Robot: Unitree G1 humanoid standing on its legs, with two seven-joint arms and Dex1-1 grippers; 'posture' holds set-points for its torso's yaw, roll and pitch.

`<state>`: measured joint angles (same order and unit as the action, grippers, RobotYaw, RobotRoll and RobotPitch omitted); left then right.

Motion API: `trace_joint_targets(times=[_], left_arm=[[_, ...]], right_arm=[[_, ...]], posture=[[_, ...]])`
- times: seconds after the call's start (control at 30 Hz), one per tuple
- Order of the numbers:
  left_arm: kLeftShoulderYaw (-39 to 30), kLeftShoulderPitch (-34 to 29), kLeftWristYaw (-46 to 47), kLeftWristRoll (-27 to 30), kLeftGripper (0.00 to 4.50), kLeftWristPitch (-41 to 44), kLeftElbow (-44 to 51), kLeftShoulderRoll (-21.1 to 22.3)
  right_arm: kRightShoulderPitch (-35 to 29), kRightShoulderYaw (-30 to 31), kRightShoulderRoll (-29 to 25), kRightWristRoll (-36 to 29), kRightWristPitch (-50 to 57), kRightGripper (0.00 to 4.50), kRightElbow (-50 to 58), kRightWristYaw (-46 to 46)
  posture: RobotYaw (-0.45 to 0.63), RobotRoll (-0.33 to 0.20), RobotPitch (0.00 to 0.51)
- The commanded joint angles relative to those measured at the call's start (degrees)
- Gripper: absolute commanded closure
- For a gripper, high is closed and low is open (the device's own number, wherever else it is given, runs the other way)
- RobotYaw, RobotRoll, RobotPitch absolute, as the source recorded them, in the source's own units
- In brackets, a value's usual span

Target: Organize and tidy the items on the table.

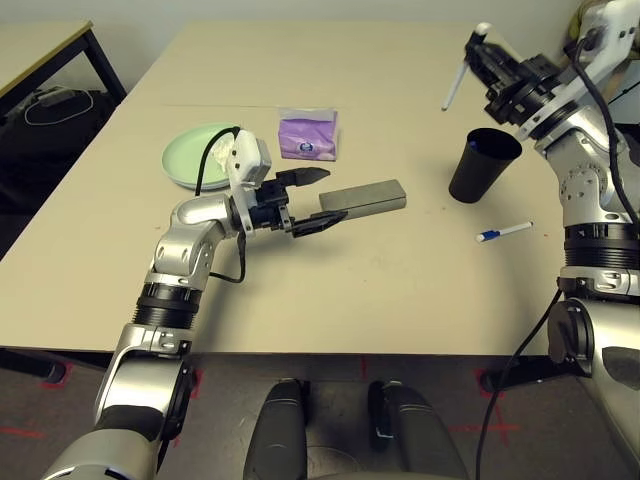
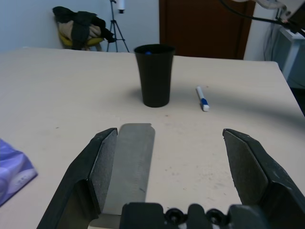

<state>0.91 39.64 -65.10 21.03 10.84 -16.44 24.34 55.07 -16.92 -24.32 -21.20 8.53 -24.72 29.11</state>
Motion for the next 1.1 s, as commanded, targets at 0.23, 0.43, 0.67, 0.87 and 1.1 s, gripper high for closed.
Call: trace_joint_targets(times=[0.23,0.43,0.67,0.87,1.1], left_arm=[[0.45,0.08,-0.80,0.56,0.00,0.49,-0.05,-0.13],[0.53,-0.05,-0.89,0.47,0.00,0.57,0.05,-0.03],[0.54,-0.26,-0.93,0.43,0.00,0.66,0.25,0.02],[0.59,-0.36,-0.90,0.39,0.00,0.65,0.39,-0.08],[0.61,-0.43,-0.79,0.38,0.00,0.81,0.61,-0.06]], right_arm=[[0.41,-0.70,-2.07,4.97,5.98,4.19,-2.01,-15.40],[-0.83,0.44,-2.37,6.58,12.48,4.19,-0.48,-19.32],[-2.08,0.98,-2.31,6.99,17.09,4.19,1.90,-19.31],[-2.78,1.35,-2.18,7.03,19.03,4.19,3.30,-18.44],[-3.03,1.48,-2.32,7.16,20.35,1.63,4.03,-17.75]], posture=[[0.11,0.000,0.092],[0.11,0.000,0.092],[0.12,0.000,0.091],[0.12,0.000,0.091],[0.12,0.000,0.096]])
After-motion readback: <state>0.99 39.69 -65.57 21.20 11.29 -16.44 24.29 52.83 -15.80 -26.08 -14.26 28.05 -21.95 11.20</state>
